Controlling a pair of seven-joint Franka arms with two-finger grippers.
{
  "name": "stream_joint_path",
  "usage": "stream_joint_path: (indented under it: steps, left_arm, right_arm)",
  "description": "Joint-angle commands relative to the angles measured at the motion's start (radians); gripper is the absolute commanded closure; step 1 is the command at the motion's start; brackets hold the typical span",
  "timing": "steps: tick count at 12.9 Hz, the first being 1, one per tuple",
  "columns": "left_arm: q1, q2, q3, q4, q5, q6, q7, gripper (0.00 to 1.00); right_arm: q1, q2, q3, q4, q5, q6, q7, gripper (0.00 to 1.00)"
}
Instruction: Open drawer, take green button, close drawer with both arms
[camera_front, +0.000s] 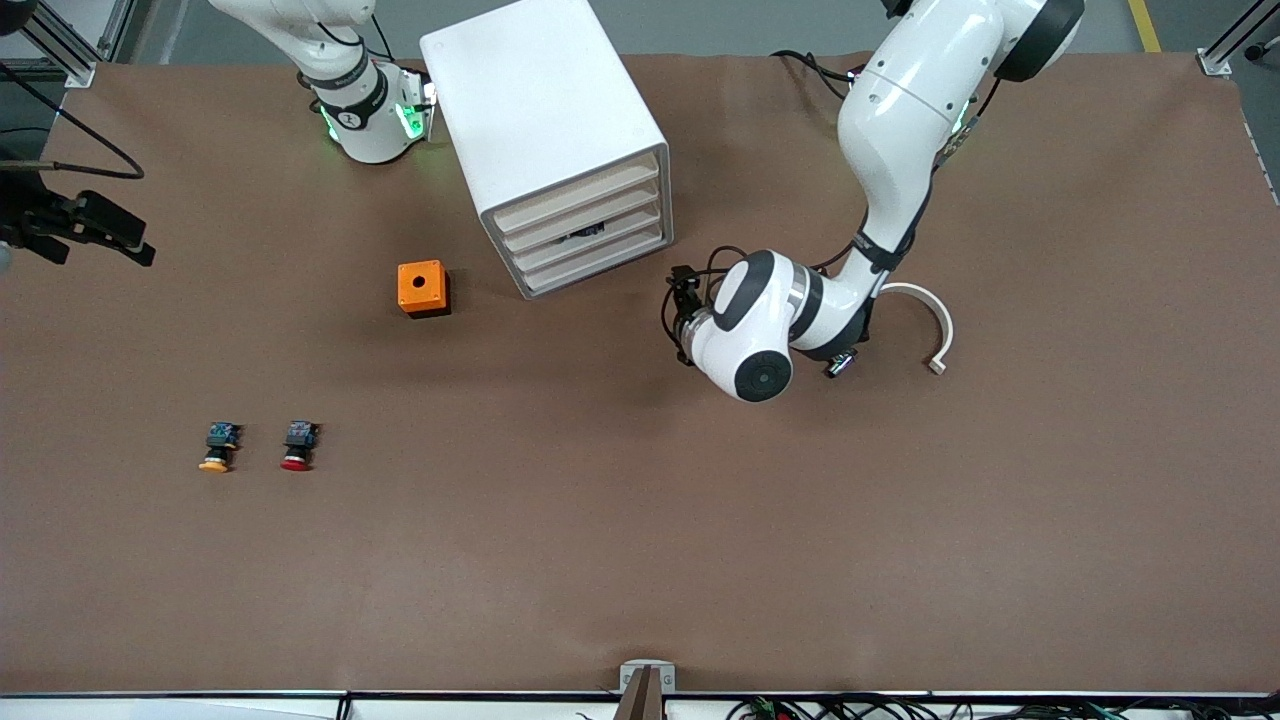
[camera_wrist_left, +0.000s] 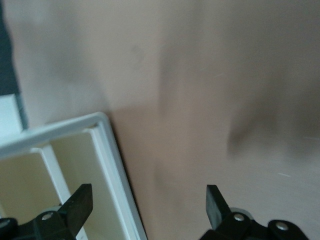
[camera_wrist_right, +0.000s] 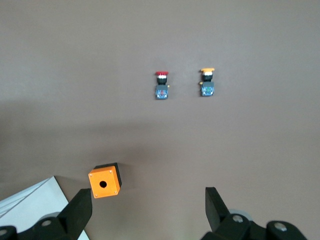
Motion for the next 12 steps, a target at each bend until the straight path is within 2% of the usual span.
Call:
stream_joint_path:
  steps: [1, 4, 6, 8, 10, 11, 12]
  left_arm:
    - [-0.042, 0.029, 0.009, 0.007, -0.125, -0.011, -0.076, 0.06]
    - [-0.052, 0.045, 0.009, 0.01, -0.236, -0.126, -0.088, 0.2]
    - [-0.074, 0.046, 0.009, 0.01, -0.267, -0.161, -0.09, 0.43]
    - [-0.092, 0.046, 0.009, 0.008, -0.287, -0.175, -0.094, 0.44]
    - [-0.115, 0.057, 0.009, 0.008, -0.287, -0.175, -0.107, 0.44]
    - [-0.12, 0.065, 0.009, 0.008, -0.287, -0.175, -0.108, 0.52]
    - [-0.125, 0.069, 0.009, 0.01, -0.287, -0.175, -0.107, 0.63]
  right_arm:
    - [-0.006, 0.064, 0.008, 0.042, -0.014, -0.001, -0.041, 0.0]
    - [-0.009, 0.177, 0.008, 0.085, -0.02, 0.002, -0.041, 0.0]
    - [-0.012, 0.194, 0.008, 0.102, -0.028, 0.007, -0.043, 0.0]
    - [-0.006, 0.202, 0.008, 0.105, -0.042, 0.01, -0.023, 0.0]
    - [-0.001, 0.2, 0.009, 0.096, 0.012, 0.005, 0.119, 0.0]
    - [0.015, 0.199, 0.012, 0.093, 0.047, 0.005, 0.229, 0.0]
    - [0.06, 0.197, 0.011, 0.086, 0.059, 0.008, 0.381, 0.0]
